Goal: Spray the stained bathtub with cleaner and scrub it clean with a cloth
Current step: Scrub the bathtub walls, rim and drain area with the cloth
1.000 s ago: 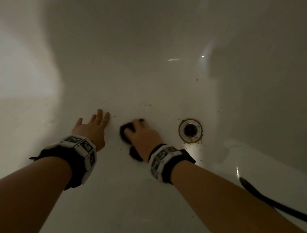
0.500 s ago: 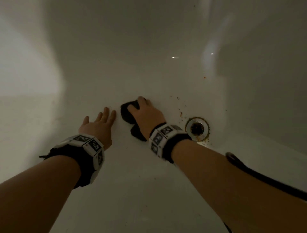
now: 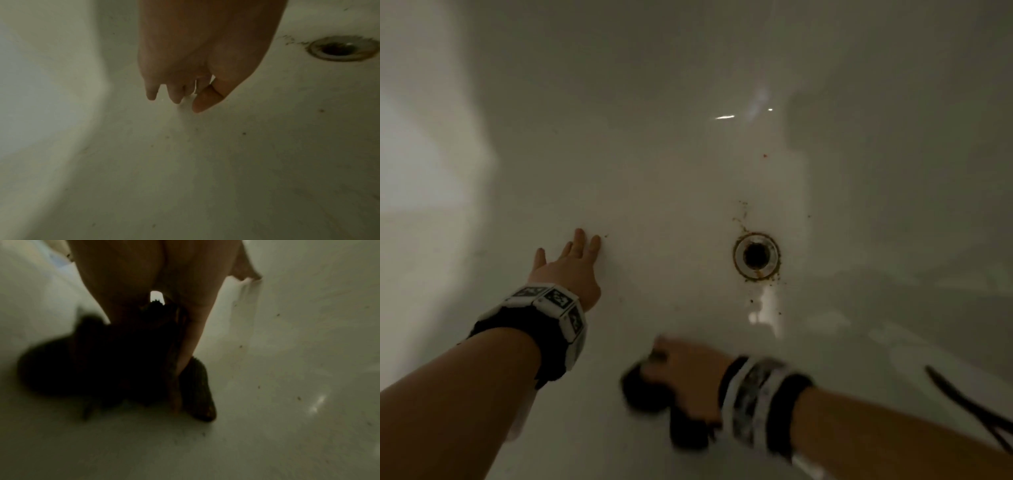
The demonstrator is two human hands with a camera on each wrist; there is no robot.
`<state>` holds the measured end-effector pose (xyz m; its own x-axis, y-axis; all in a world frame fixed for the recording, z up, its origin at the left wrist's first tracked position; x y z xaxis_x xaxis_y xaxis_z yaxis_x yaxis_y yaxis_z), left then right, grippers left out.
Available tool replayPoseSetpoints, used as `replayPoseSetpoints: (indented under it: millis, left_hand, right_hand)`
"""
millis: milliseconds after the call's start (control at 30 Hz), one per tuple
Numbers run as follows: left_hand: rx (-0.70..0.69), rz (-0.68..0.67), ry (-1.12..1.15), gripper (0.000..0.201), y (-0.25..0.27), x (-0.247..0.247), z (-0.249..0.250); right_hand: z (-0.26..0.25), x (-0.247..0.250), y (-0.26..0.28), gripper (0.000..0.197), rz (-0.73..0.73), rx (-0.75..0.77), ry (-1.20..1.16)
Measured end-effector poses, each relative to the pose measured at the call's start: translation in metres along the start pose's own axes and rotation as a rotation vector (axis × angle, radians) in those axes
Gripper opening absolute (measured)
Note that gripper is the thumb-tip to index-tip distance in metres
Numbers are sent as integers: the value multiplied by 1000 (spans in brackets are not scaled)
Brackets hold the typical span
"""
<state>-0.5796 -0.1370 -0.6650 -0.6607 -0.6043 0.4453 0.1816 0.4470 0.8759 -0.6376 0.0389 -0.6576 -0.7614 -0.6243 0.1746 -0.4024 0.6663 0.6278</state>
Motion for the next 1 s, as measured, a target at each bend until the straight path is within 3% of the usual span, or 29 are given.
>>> replayPoseSetpoints:
  millis: [100, 167, 367, 500, 567, 633, 700, 733, 800, 1000]
  left_hand:
    - [-24, 68, 2, 76, 6, 0, 17]
    - [-43, 116, 14, 77, 10, -2, 30]
    - [-100, 147, 63, 78, 18, -10, 67]
    - [-147, 134, 34, 78, 26, -14, 85]
    - [-155, 134, 23, 78, 26, -15, 91]
    - [-148, 127, 16, 79, 24, -14, 93]
    - [-142, 104, 15, 80, 24, -16, 93]
    - [-138, 92, 14, 80, 25, -18, 93]
    - [-135, 77, -2, 82, 24, -19, 92]
    - [-127, 18, -91, 74, 38, -3, 89]
  right_hand:
    - [8, -69, -14, 44, -168, -191, -29]
    - [12, -68, -18, 49, -176, -230, 4]
    - [55, 54, 4, 64, 190, -267, 295]
    - [77, 117, 38, 62, 374, -330, 266]
    - [65, 112, 48, 46, 256, -234, 346]
    - [62, 87, 56, 36, 1, -178, 485]
    - [79, 67, 66, 40, -209, -261, 597]
    - [90, 66, 70, 44, -222, -316, 624]
    - [102, 74, 74, 47, -117, -365, 607]
    - [86, 133, 88, 41, 383, -443, 441]
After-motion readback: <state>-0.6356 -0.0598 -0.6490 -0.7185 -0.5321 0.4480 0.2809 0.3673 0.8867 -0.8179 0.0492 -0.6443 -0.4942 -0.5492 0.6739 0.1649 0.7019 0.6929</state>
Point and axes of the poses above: each hand's wrist, its own y-axis away from the middle knuckle, its own x-axis out of the back of the hand, z = x × y, the point moved 6 cm from there along -y, towards the middle knuckle, and after that the axes turned 6 degrees about -y, right-handed, at the moved point
